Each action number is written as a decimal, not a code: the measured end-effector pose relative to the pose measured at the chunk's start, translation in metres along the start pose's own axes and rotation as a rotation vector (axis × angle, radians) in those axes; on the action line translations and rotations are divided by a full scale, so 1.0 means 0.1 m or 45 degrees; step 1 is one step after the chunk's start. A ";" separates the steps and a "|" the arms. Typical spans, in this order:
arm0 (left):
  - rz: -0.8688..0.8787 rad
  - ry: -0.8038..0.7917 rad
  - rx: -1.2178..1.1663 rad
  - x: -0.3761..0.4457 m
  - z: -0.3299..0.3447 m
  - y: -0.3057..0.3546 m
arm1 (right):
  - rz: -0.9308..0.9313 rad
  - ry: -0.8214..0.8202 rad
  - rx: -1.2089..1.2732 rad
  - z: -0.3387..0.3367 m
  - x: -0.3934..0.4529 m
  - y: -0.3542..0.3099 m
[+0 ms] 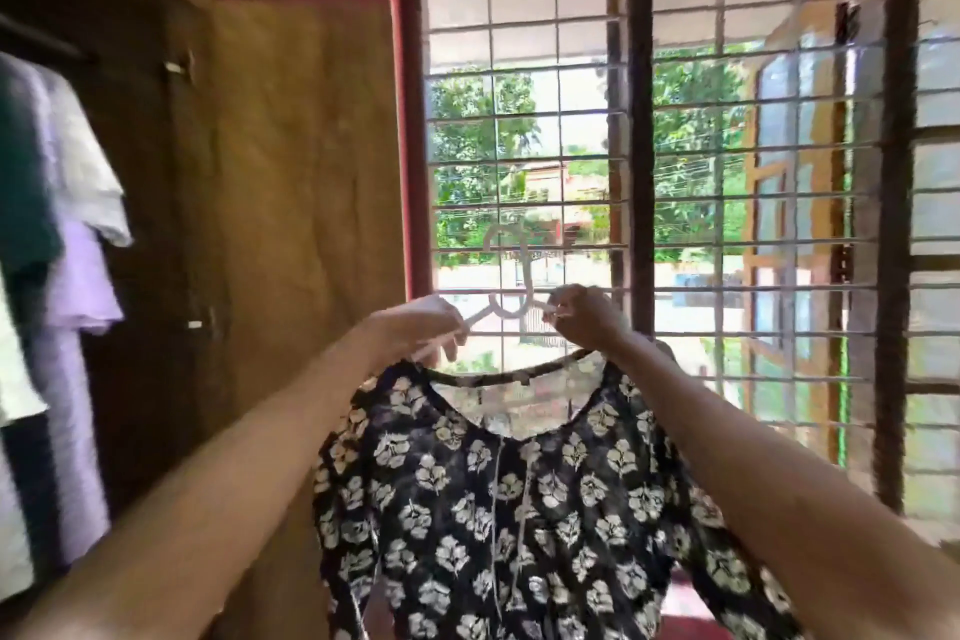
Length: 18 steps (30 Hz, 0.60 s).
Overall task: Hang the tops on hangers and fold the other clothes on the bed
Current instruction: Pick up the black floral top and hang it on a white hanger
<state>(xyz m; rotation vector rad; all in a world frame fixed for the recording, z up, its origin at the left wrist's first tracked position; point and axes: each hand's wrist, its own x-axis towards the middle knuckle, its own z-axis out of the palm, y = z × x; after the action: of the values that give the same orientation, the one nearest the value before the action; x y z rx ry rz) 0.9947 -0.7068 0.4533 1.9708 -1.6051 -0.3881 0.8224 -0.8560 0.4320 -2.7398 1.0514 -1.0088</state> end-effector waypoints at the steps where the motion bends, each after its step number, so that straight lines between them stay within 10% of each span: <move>1: -0.025 -0.072 -0.033 -0.12 -0.22 -0.12 | -0.087 0.019 -0.020 0.17 0.19 -0.24; 6: -0.187 -0.052 -0.254 -0.48 -0.90 -0.60 | -0.351 -0.026 0.070 0.82 0.89 -1.30; 13: -0.455 0.520 -0.609 -0.64 -1.66 -1.23 | -0.668 0.114 0.060 1.36 1.73 -2.67; 18: -0.663 0.748 -0.620 -0.47 -2.05 -1.38 | -0.595 0.175 0.597 1.10 1.74 -3.33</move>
<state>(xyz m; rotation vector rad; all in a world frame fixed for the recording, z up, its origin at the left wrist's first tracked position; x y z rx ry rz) 1.2067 -0.5956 0.5299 1.8497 -0.5608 -0.3130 1.1791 -0.7263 0.5269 -2.5779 0.1277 -1.3071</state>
